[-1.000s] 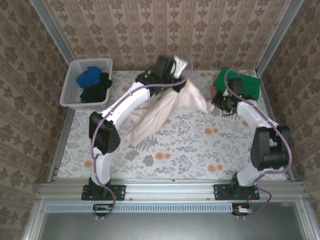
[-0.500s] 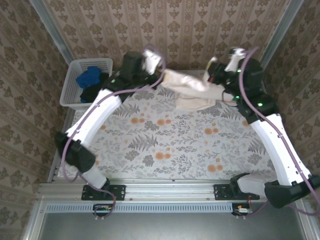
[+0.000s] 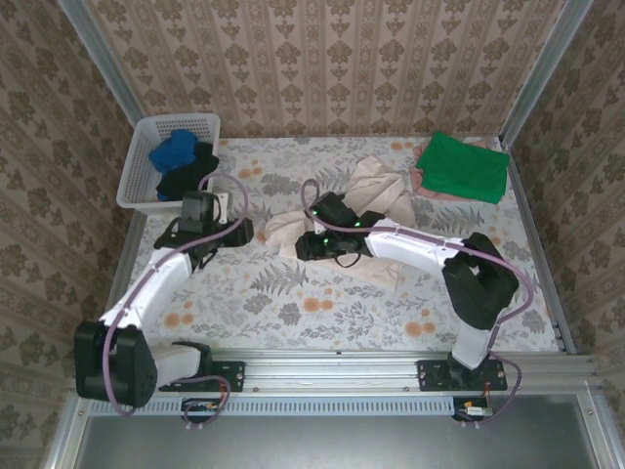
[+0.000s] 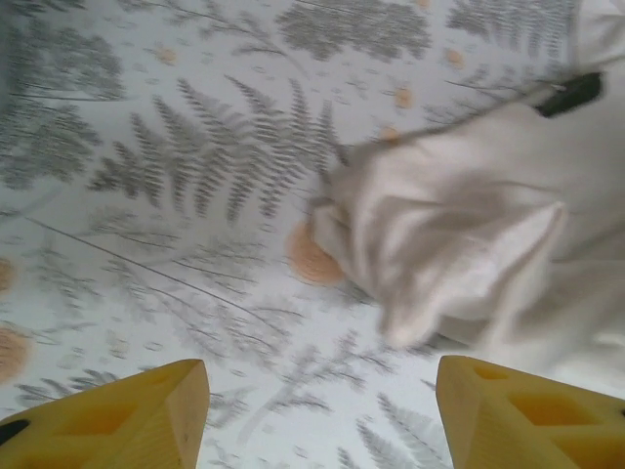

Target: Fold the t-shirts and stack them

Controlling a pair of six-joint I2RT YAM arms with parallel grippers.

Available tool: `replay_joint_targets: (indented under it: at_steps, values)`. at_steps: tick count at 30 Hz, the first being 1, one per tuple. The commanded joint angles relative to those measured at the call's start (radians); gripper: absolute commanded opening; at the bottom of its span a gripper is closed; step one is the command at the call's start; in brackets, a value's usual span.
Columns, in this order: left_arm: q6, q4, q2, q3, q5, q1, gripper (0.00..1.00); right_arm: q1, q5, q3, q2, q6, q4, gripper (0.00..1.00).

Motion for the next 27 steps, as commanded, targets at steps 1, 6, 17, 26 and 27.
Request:
replay_joint_targets:
  at_steps: [1, 6, 17, 26, 27]
  values:
    - [-0.097, 0.109, -0.020, -0.031, 0.018, -0.117, 0.68, -0.125, 0.031, -0.035, -0.185, -0.020, -0.042, 0.47]
    - [-0.182, 0.174, 0.178, 0.057, -0.041, -0.306, 0.68, -0.409, 0.155, -0.055, -0.206, -0.042, -0.110, 0.50]
    - [-0.244, 0.217, 0.339, 0.010, -0.143, -0.315, 0.82, -0.659, 0.086, 0.366, 0.233, -0.198, -0.117, 0.65]
    - [-0.261, 0.298, 0.398, -0.018, -0.045, -0.301, 0.80, -0.670, -0.044, 0.567, 0.448, -0.182, -0.170, 0.56]
    - [-0.272, 0.321, 0.402, -0.024, -0.021, -0.301, 0.79, -0.669, -0.049, 0.549, 0.441, -0.179, -0.159, 0.53]
